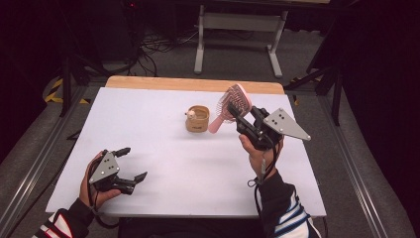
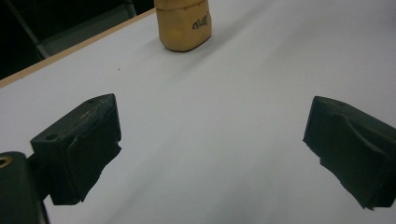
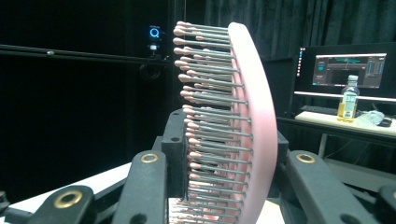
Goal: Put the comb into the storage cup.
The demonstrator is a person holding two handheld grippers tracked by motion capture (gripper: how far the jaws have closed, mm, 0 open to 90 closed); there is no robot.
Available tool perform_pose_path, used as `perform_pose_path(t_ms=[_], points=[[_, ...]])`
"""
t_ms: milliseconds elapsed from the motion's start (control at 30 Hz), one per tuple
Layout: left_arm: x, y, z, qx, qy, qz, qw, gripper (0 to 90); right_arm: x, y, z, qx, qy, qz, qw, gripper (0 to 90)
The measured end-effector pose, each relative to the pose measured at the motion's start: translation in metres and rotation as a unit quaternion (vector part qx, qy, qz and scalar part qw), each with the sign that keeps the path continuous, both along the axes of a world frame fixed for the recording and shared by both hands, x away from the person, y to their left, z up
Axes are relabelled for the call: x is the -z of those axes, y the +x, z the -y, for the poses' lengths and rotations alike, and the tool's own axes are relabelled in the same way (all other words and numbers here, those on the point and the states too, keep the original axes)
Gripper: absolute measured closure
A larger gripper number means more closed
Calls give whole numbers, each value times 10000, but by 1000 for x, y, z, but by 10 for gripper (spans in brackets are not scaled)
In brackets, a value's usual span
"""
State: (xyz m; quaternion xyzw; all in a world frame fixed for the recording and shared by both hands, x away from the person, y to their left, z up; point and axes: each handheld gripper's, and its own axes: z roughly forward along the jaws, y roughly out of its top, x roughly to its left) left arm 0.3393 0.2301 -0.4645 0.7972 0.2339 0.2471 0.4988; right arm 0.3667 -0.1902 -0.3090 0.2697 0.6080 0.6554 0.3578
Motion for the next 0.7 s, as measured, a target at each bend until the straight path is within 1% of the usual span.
perform_pose_path(t_ms=[133,200,233,300,367,433,500,600,700], points=[[0,0,0,-18,-6,-5,10000,51,-6,5,-6,50,18,68,10000,639],[0,0,0,-17,-3,4,10000,51,-8,9,-10,75,-55,123,9999,639],[0,0,0,-17,-10,1,10000,51,-9,11,-13,69,-49,122,9999,639],[0,0,0,-11,-14,2,10000,51,-10,15,-17,94,-109,153,9998,640],[0,0,0,-3,-20,-1,10000,51,-11,19,-22,88,-104,146,9998,640],[0,0,1,15,-25,1,10000,51,-10,23,-27,145,-157,183,9996,640],[0,0,1,22,-38,-3,10000,51,-9,28,-32,138,-150,143,9997,639],[1,0,1,43,-27,5,10000,51,-8,35,-39,183,-257,127,9994,640],[1,0,2,69,-34,-16,10000,51,-5,42,-46,225,-289,89,9993,639]])
